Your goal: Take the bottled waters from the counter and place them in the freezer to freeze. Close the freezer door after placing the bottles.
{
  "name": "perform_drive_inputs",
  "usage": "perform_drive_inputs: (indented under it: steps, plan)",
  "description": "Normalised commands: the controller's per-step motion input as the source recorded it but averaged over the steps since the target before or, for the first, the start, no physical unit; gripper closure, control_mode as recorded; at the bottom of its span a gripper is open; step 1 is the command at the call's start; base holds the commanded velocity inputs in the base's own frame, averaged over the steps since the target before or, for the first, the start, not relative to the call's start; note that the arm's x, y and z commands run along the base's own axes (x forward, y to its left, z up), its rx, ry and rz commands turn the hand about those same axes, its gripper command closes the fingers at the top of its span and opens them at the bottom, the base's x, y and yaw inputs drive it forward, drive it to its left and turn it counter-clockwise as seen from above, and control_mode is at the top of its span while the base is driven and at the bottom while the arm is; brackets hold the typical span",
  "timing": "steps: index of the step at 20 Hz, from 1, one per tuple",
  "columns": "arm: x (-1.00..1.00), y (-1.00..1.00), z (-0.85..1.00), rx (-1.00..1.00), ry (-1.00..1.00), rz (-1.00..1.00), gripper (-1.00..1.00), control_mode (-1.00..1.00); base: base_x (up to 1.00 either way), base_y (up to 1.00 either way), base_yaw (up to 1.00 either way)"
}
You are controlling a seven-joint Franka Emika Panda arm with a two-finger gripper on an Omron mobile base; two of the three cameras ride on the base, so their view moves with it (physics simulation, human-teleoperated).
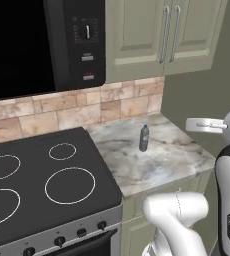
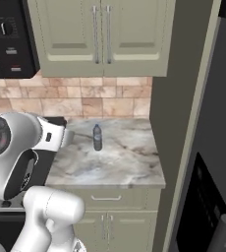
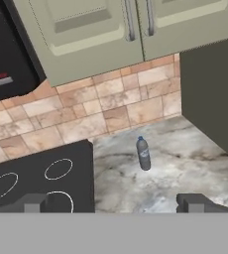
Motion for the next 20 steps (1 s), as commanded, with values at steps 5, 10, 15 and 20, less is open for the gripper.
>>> perform_drive_inputs:
  steps: [5, 10, 15, 20]
  plan:
    - [0.00, 0.00, 0.00, 0.00, 0.00, 0.00, -1.00, 1.00, 0.25, 0.00, 0.19]
    - [0.05, 0.00, -0.02, 0.00, -0.04, 0.01, -1.00, -1.00, 0.11, 0.00, 0.07]
    - [0.48, -0.01, -0.32, 0.00, -0.05, 0.04, -1.00, -1.00, 0.00, 0.00, 0.00]
    - [0.66, -0.10, -0.54, 0.00, -0.01, 0.18, -1.00, -1.00, 0.00, 0.00, 0.00]
